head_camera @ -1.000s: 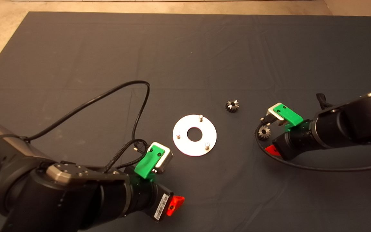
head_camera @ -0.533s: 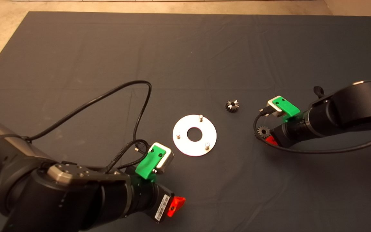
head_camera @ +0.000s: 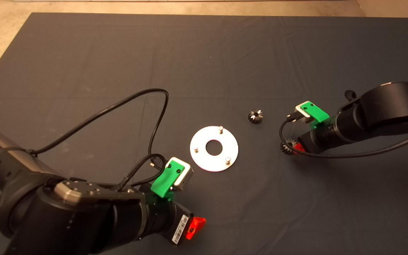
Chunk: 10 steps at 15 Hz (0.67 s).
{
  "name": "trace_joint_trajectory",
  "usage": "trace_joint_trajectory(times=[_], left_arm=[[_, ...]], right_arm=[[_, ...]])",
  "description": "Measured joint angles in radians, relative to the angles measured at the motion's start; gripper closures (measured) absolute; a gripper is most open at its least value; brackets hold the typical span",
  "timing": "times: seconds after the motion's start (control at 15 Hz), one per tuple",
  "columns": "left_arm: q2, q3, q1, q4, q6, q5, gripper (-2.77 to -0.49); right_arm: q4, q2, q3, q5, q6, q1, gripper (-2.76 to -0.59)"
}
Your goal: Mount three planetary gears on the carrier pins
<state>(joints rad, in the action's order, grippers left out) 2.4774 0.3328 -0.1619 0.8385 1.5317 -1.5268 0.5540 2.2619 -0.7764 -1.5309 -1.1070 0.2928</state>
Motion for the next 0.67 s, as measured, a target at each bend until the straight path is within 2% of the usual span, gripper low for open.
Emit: trace_joint_trajectory(times=[0.13, 0.2, 0.33, 0.47, 0.67], left_arm=[[0.003, 0.000, 0.000, 0.000, 0.000, 0.000, -2.51], [0.006, 0.000, 0.000, 0.000, 0.000, 0.000, -2.51], [0.011, 0.000, -0.002, 0.000, 0.000, 0.000, -2.51], [0.016, 0.000, -0.007, 0.000, 0.000, 0.000, -2.51], [0.017, 0.000, -0.008, 0.000, 0.000, 0.000, -2.51]], right_arm=[[0.000, 0.001, 0.000, 0.002, 0.001, -0.007, -1.76], [0.000, 0.002, 0.000, 0.013, 0.002, -0.010, -1.76], [-0.001, 0.001, 0.000, 0.024, 0.002, -0.011, -1.76], [-0.001, 0.002, -0.001, 0.034, 0.003, -0.024, -1.76], [-0.001, 0.002, -0.002, 0.035, 0.003, -0.031, -1.76]])
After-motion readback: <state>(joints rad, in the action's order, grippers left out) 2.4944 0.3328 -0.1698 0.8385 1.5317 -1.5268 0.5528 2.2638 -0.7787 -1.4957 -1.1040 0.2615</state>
